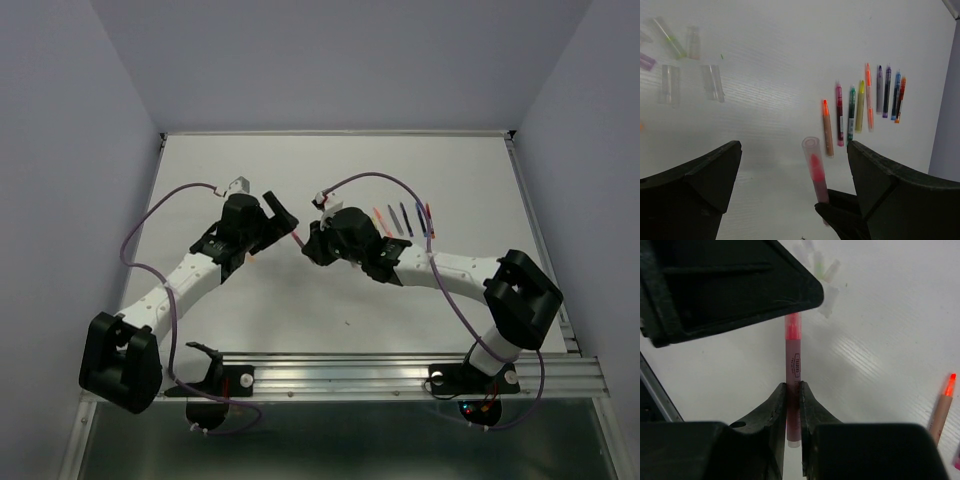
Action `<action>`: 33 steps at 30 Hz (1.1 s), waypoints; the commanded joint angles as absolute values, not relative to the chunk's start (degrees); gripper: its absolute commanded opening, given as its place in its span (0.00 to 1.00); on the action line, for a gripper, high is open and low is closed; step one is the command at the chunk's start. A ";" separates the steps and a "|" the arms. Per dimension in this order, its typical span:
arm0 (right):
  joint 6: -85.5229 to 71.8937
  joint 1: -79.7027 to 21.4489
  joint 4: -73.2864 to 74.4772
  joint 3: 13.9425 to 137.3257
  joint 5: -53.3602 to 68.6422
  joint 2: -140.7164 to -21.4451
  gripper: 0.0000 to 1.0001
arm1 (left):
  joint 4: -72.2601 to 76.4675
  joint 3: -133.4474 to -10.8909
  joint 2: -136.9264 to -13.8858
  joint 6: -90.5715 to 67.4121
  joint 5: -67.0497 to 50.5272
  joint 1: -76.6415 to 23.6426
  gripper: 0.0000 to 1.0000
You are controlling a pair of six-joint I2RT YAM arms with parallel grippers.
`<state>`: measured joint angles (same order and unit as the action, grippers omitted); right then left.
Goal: Open the pen caps
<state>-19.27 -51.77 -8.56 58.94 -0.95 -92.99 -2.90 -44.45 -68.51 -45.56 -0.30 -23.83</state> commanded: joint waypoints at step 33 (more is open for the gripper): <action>-16.34 -53.43 -5.80 52.13 27.24 -90.01 0.01 | 7.12 -56.42 -76.46 -45.88 10.19 -18.99 0.00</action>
